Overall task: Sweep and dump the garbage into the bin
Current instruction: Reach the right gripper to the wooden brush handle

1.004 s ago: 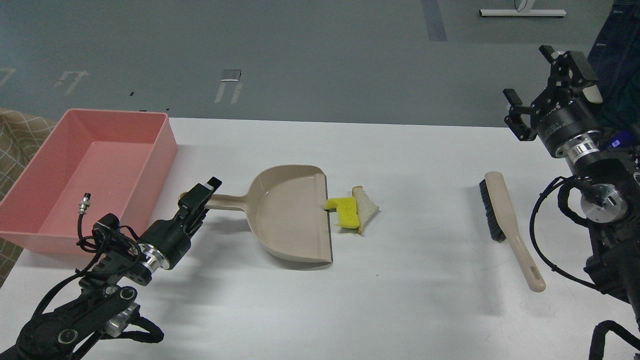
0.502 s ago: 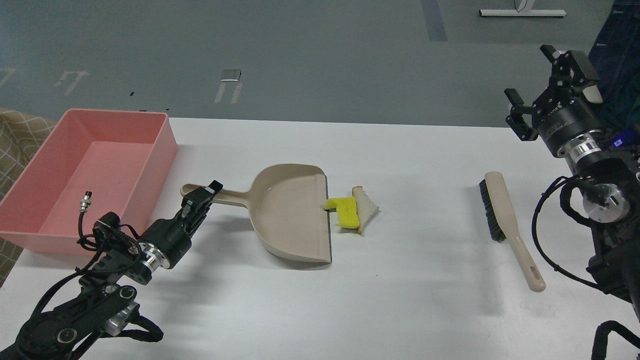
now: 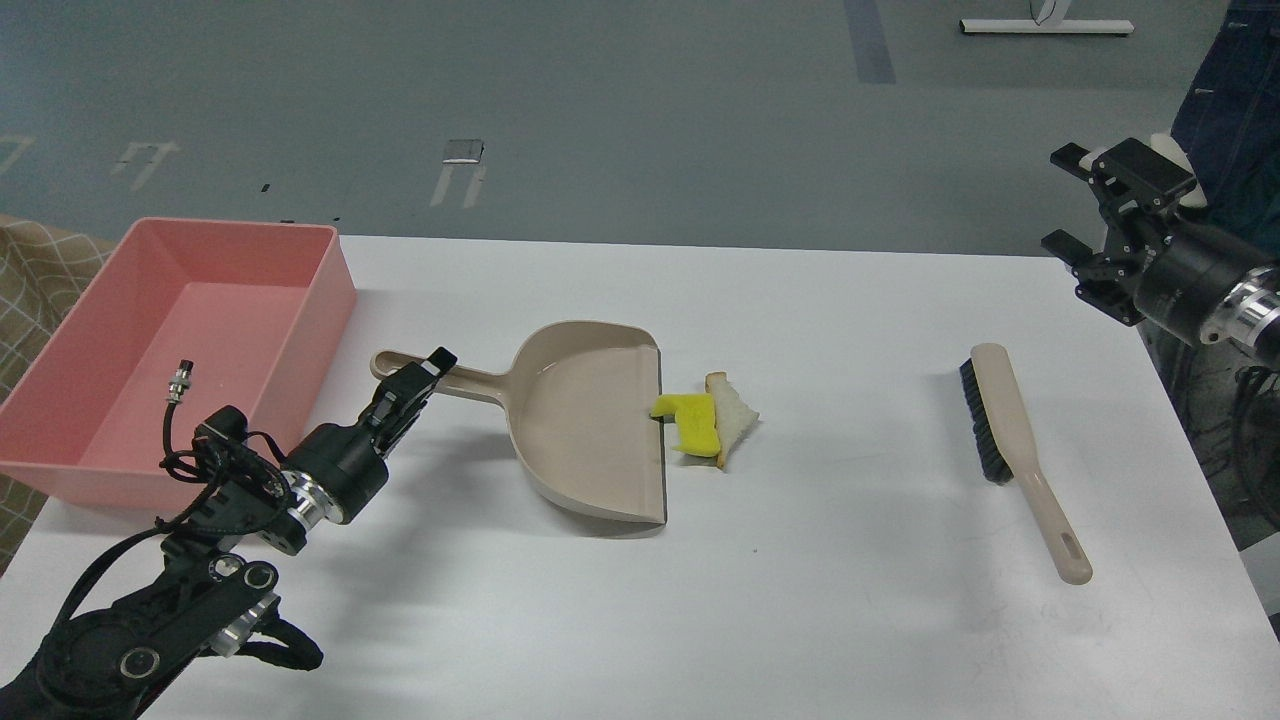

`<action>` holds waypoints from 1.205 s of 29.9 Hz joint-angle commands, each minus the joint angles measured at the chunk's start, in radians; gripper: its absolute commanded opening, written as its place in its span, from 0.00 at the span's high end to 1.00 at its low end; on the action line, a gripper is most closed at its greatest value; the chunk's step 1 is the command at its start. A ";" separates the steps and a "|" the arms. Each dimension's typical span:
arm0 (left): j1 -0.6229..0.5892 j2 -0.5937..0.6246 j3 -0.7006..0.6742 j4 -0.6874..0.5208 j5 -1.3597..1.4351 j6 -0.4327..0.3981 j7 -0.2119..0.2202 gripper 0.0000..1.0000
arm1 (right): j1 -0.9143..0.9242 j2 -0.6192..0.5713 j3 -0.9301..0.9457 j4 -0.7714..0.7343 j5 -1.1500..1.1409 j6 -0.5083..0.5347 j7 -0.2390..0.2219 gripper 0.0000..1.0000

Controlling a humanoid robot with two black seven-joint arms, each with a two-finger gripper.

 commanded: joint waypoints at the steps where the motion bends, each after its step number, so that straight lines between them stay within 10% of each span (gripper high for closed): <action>1: 0.000 0.001 0.000 0.000 0.000 0.000 0.000 1.00 | 0.001 -0.158 -0.125 0.090 -0.001 0.000 -0.010 0.00; 14: -0.003 -0.001 0.000 0.000 0.000 0.000 0.000 1.00 | 0.000 -0.568 -0.432 0.369 -0.050 0.000 -0.051 0.00; 36: -0.003 -0.005 -0.002 -0.008 -0.001 -0.002 -0.003 1.00 | -0.039 -0.482 -0.551 0.414 -0.226 -0.016 -0.091 0.10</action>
